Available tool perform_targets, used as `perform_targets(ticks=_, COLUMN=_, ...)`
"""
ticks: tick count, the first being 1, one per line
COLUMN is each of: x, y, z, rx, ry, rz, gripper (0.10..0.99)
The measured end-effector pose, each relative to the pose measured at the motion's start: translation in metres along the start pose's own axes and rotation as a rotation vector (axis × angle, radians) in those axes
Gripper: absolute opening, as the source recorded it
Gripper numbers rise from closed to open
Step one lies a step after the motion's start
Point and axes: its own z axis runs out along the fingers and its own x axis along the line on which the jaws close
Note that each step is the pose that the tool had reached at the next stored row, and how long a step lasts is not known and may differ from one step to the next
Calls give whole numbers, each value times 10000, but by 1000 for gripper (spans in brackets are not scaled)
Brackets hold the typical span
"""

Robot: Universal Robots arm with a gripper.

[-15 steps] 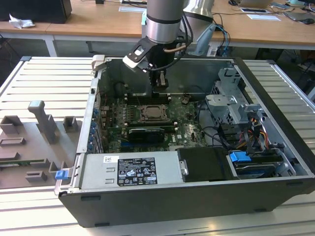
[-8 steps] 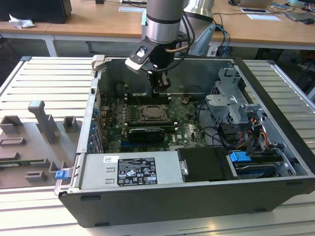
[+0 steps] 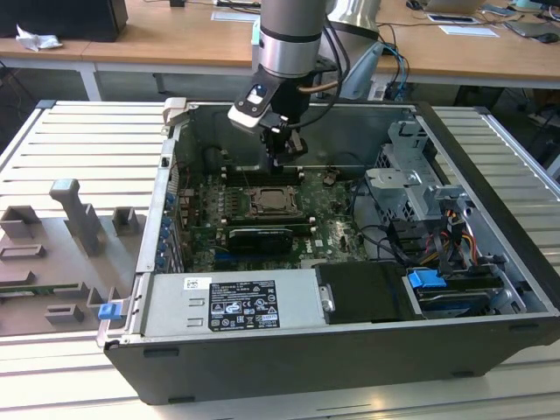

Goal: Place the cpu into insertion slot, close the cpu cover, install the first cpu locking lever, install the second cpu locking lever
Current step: 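Install the first cpu locking lever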

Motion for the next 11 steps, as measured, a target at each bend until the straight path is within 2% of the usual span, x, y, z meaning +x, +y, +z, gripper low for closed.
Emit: perform_targets(ticks=11, x=0, y=0, z=0, rx=8, ry=-32, rz=-1283, gripper=106)
